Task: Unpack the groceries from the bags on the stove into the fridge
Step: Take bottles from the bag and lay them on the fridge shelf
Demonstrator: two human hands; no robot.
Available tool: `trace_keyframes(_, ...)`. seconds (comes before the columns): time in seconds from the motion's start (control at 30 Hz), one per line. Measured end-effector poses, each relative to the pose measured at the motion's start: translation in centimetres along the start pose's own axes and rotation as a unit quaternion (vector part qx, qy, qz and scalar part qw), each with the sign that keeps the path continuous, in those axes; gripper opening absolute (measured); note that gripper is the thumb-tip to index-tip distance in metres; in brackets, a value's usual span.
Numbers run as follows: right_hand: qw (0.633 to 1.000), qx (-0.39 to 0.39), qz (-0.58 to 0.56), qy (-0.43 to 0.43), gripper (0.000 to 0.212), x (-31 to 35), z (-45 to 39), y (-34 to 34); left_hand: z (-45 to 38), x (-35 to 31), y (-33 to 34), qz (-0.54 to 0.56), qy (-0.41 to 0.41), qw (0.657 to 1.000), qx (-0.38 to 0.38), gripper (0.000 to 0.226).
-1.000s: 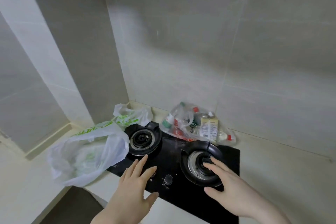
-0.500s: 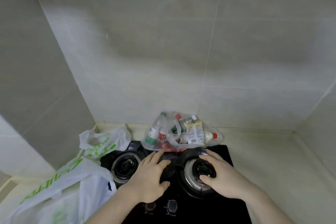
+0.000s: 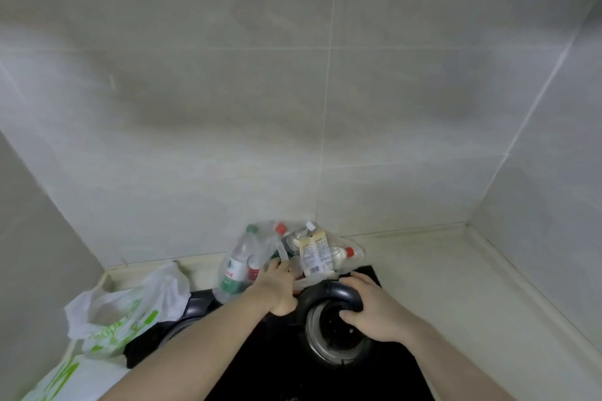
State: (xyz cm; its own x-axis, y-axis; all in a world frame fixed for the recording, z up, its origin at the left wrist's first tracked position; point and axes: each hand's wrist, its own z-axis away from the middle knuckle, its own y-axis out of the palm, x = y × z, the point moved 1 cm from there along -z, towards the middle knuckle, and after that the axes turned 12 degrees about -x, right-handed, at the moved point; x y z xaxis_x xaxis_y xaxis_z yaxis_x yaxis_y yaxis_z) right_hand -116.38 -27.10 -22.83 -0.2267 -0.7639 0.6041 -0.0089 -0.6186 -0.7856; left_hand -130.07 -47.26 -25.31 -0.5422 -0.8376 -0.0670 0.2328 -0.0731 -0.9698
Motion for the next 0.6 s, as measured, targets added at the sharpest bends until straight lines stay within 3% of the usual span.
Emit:
trace_keyframes(0.13, 0.999, 0.005, -0.024, 0.036, 0.079, 0.5, -4.6, 1.2, -0.6, 2.0, 0.4, -0.003, -0.028, 0.999, -0.023, 0.068)
trace_keyframes(0.23, 0.995, 0.013, -0.062, 0.076, 0.073, 1.1, -8.7, 1.9, -0.9, 3.9, 0.8, 0.053, -0.061, 0.994, -0.075, 0.050)
trace_keyframes(0.33, 0.995, -0.009, -0.055, 0.083, 0.062, 2.1, -12.9, 2.4, -0.6, 6.1, 0.7, 0.178, -0.132, 0.963, -0.152, 0.045)
trace_keyframes(0.43, 0.996, -0.016, -0.041, 0.075, 0.038, 2.9, -17.1, 2.7, 0.0, 7.5, 0.4, 0.294, -0.155, 0.920, -0.206, 0.046)
trace_keyframes(0.53, 0.995, -0.014, -0.055, 0.087, 0.054, 3.0, -20.9, 3.6, 1.0, 7.5, 0.0, 0.337, -0.141, 0.900, -0.237, 0.042)
trace_keyframes(0.6, 0.995, -0.004, -0.048, 0.090, 0.050, 3.3, -22.6, 4.2, 1.5, 7.1, 0.0, 0.342, -0.125, 0.902, -0.233, 0.044)
